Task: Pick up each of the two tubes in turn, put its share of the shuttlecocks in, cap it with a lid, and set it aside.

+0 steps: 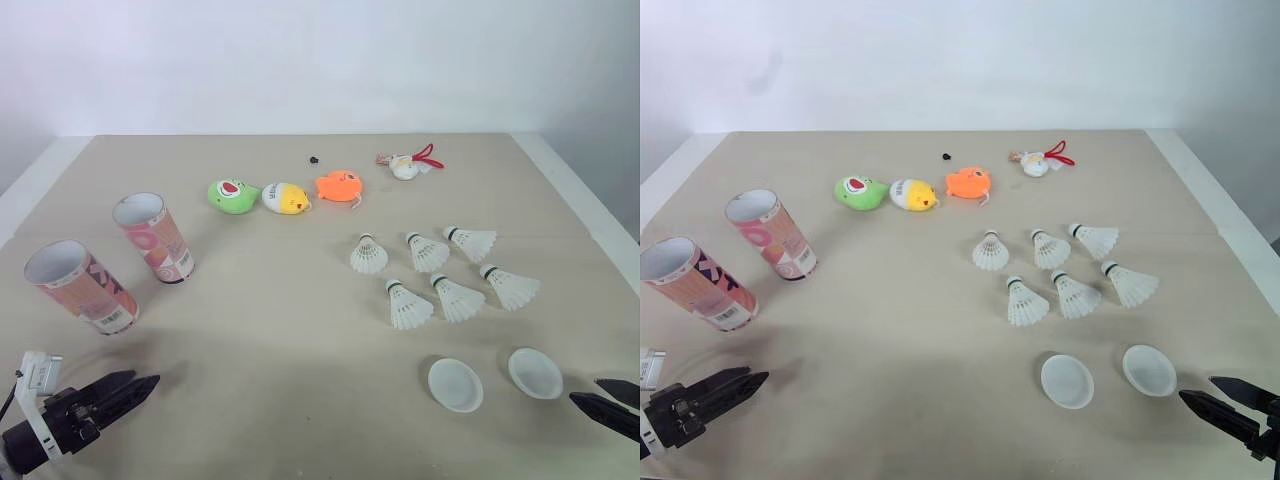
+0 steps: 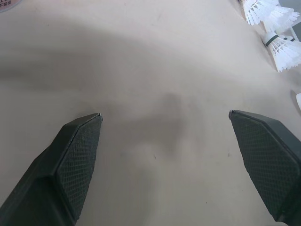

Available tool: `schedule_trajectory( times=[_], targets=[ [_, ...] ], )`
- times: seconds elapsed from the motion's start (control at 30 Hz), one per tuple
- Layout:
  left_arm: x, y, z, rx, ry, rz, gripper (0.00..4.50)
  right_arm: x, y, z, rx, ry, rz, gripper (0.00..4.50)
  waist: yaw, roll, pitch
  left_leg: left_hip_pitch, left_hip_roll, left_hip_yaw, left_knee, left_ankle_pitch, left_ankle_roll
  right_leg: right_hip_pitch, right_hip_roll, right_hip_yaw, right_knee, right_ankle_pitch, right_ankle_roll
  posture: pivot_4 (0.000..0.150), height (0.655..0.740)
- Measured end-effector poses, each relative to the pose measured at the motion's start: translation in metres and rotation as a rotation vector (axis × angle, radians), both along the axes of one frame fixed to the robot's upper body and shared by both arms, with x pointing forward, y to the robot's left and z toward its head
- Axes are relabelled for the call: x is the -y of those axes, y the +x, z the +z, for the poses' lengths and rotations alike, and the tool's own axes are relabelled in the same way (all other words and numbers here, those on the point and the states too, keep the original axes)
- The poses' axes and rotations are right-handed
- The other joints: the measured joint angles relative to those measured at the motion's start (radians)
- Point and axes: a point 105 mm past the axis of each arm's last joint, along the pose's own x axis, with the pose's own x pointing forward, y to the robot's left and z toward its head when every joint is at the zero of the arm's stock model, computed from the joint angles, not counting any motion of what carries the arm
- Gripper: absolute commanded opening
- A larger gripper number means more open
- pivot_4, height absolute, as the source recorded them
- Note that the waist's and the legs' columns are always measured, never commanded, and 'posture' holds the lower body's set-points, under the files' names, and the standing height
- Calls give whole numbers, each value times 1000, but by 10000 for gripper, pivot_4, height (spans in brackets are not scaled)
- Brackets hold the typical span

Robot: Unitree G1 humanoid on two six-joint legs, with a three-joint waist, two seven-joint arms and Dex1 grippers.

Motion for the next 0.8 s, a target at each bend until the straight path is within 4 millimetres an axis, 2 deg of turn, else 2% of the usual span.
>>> schedule_trajectory(
  times=[0.23,0.53,0.73,0.8],
  targets=[
    [7,12,2,22,-23,-29,45000,-1,1,1,3,-1,6,44431,1,0,0,0,0,-1,0,0,0,0,1,-1,0,0,0,1500,7400],
    [32,23,10,58,-67,-141,45000,-11,2,5,7,-12,49,44431,1,-3,1,-1,0,0,0,0,0,1,0,0,0,0,0,1500,7400],
    [61,36,22,95,-79,-306,45000,-35,16,37,128,-1,141,44431,1,-3,0,0,0,-1,1,0,0,1,1,0,1,1,1,1500,7400],
    [70,37,25,99,-97,-346,45000,-52,21,46,158,2,207,44431,1,-4,1,-1,1,-1,1,0,0,1,2,0,1,3,3,1500,7400]
  ],
)
